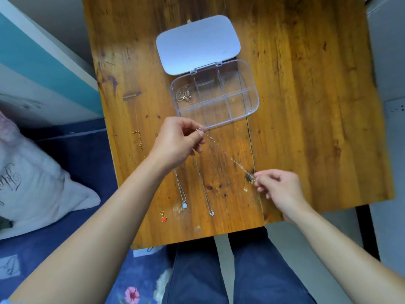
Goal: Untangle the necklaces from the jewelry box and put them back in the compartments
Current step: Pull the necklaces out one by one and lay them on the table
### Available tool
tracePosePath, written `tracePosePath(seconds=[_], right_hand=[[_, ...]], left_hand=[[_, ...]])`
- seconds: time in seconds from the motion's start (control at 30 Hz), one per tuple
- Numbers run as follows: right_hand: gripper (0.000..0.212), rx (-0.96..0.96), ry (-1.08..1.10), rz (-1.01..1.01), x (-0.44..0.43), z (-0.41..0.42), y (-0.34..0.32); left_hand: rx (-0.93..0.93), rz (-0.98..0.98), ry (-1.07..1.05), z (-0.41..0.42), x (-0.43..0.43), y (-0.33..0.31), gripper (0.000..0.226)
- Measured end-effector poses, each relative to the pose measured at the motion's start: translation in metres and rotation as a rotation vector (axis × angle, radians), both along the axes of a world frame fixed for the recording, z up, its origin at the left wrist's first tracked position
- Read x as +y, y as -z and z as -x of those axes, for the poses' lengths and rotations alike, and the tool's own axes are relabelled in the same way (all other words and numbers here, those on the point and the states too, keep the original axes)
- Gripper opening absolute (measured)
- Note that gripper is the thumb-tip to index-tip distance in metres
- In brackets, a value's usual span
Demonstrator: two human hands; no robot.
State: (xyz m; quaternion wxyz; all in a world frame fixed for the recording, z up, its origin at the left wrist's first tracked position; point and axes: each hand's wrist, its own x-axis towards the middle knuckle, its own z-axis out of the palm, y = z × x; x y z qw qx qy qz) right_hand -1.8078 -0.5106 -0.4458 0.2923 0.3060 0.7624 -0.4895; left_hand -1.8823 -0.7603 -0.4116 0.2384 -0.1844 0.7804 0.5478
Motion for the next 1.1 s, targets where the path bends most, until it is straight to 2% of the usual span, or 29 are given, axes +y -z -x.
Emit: tracePosePath(seconds=[0.1, 0.17, 0.37, 0.53, 0.8, 0.9, 1.0, 1.1], right_hand=[[0.013, -0.054, -0.198, -0.012, -0.008, -0.024, -0.002], [0.011, -0.082, -0.305, -0.023, -0.014, -0.037, -0.003], [0.018, 0.001, -0.541, -0.154, -0.034, -0.049, 0.000], [0.022, 0.086, -0.642, -0.257, -0.042, -0.045, 0.009], [0.024, 0.083, -0.659, -0.316, -0.038, -0.046, 0.012], [0.022, 0.091, -0.637, -0.298, -0.032, -0.039, 0.007], [0.018, 0.158, -0.560, -0.262, -0.022, -0.012, -0.005], [0.012, 0.313, -0.434, -0.212, -0.023, 0.037, -0.020]], left_hand=[[0.073, 0.167, -0.038, -0.011, 0.013, 0.017, 0.008], [0.059, 0.216, -0.050, -0.014, 0.022, 0.027, 0.010], [-0.037, 0.241, -0.148, -0.012, 0.034, 0.045, 0.016], [-0.133, 0.136, -0.315, -0.008, 0.038, 0.049, 0.020], [-0.189, 0.006, -0.444, -0.006, 0.041, 0.051, 0.014], [-0.193, -0.013, -0.492, -0.006, 0.034, 0.045, 0.004], [-0.162, 0.028, -0.550, -0.007, 0.018, 0.038, 0.008], [-0.063, 0.085, -0.605, -0.005, -0.004, 0.034, 0.010]])
